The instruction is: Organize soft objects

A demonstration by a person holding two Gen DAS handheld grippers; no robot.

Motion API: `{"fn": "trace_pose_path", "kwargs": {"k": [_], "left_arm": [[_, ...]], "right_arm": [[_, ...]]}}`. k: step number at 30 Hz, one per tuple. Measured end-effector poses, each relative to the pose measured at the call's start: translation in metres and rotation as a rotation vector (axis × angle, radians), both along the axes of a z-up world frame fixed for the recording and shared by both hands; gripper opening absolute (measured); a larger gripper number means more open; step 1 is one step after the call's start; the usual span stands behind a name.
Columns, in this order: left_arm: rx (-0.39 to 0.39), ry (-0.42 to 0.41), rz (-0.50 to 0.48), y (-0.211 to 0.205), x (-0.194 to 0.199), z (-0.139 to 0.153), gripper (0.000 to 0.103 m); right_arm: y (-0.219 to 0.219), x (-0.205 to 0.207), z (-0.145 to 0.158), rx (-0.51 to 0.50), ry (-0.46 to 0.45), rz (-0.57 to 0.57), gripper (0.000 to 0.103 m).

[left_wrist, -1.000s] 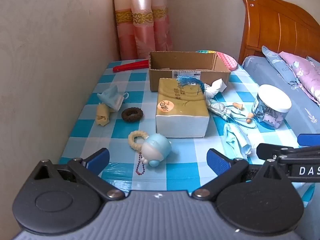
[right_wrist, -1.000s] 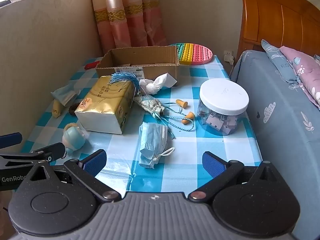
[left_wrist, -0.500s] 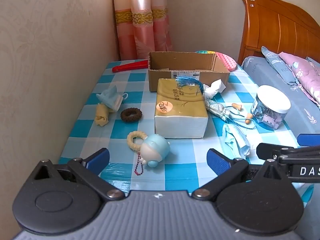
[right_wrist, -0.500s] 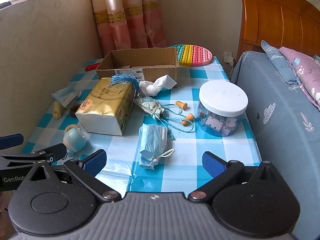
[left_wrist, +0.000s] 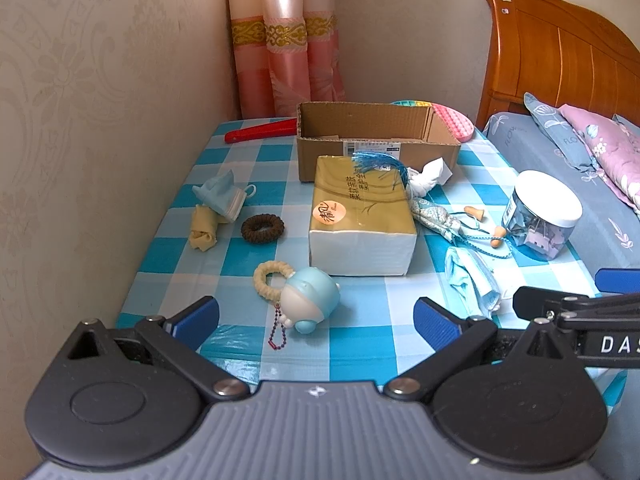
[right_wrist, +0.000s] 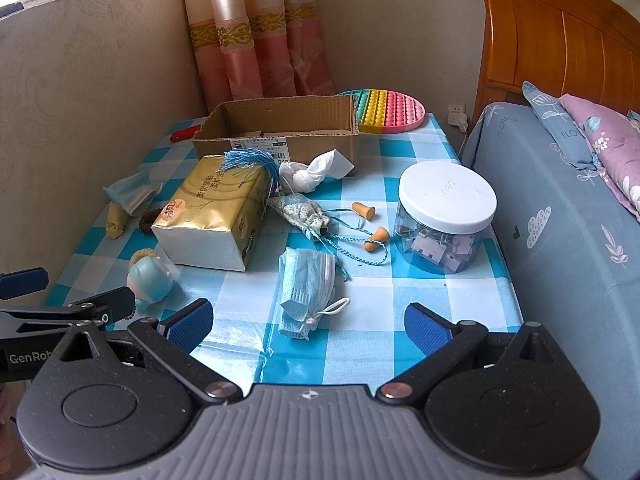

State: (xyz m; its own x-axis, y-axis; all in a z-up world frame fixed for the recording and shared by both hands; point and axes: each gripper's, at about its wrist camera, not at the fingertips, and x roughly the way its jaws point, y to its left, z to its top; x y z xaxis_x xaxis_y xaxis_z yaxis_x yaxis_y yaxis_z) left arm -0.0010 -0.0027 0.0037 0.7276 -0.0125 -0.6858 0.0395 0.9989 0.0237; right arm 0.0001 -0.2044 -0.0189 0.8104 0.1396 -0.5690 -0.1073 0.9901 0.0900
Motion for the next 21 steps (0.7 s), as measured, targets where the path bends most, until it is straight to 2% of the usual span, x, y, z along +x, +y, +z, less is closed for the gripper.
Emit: {"fn": "trace_pose_path", "kwargs": {"k": [21], "left_arm": [[-0.006, -0.002, 0.002, 0.0016, 0.0005, 0.0000, 0.102]], "right_arm": [[0.0005, -0.0002, 0.0004, -0.002, -0.004, 0.001, 0.103]]}}
